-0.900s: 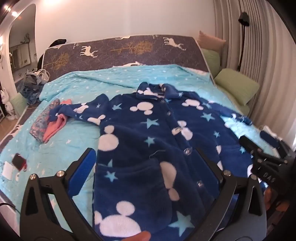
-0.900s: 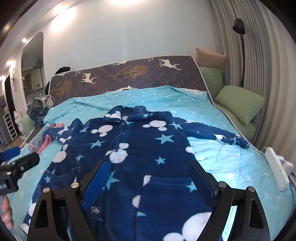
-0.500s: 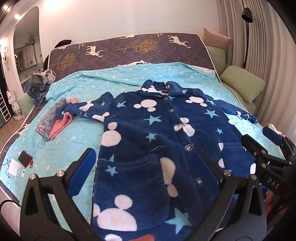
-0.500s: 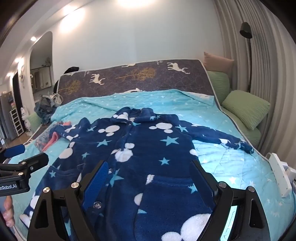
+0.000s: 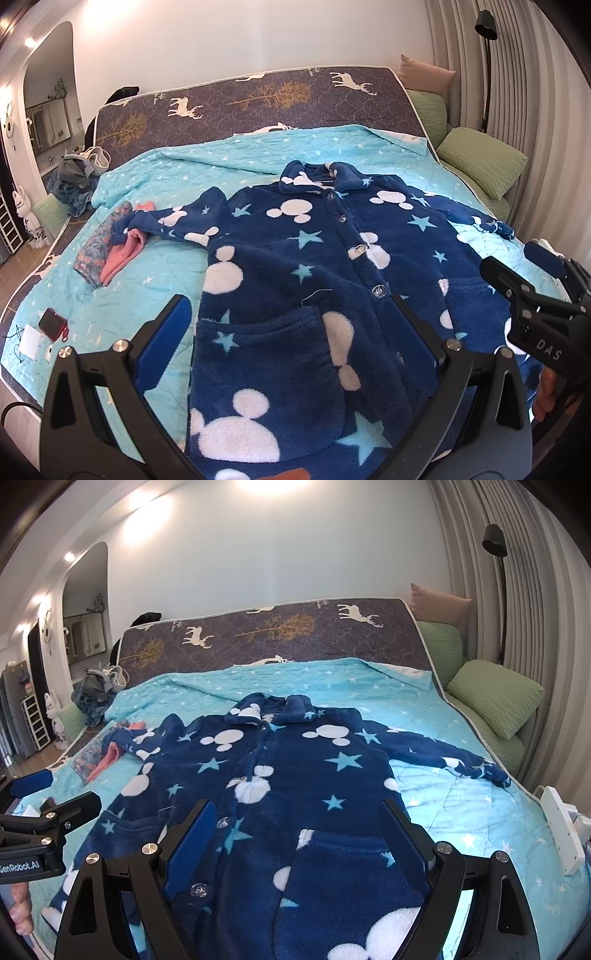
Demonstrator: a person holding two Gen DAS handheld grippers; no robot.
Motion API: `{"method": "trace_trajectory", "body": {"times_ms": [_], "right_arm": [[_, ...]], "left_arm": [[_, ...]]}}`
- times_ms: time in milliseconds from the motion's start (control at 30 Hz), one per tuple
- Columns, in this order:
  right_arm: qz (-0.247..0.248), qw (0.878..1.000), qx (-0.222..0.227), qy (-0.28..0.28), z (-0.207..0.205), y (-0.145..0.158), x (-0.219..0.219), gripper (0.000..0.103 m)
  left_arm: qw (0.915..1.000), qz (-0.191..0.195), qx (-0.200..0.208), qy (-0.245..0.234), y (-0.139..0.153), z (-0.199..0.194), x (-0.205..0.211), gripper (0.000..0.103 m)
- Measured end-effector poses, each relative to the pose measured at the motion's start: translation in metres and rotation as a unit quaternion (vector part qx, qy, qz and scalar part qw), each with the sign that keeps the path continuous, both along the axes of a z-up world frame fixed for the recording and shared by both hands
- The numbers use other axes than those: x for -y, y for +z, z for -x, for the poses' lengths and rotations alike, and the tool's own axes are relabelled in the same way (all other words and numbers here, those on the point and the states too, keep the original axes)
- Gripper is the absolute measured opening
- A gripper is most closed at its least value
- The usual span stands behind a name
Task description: Fold small clothes
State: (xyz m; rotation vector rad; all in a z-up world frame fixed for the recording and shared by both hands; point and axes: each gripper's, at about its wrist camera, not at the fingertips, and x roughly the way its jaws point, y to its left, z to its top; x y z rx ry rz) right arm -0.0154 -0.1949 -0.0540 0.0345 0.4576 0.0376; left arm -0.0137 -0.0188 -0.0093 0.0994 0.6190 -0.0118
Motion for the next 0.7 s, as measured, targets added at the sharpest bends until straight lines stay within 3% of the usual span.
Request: {"method": "trace_trajectory", "body": {"times_ms": [300,700], "right_arm": [[0.008,0.999,-0.010,-0.040,-0.003,0.002,0.001,0.091],[0.024,0.999,-0.009,-0.047,-0.004,0.007,-0.007,0.090]], "left_arm": [[0.9998,-0.007,0.010,-0.014,-0.005,-0.003,0.000,0.102],[0.9994,0.022,-0.002,-0.027,-0.011,-0.006,-0.009,0.102]]}}
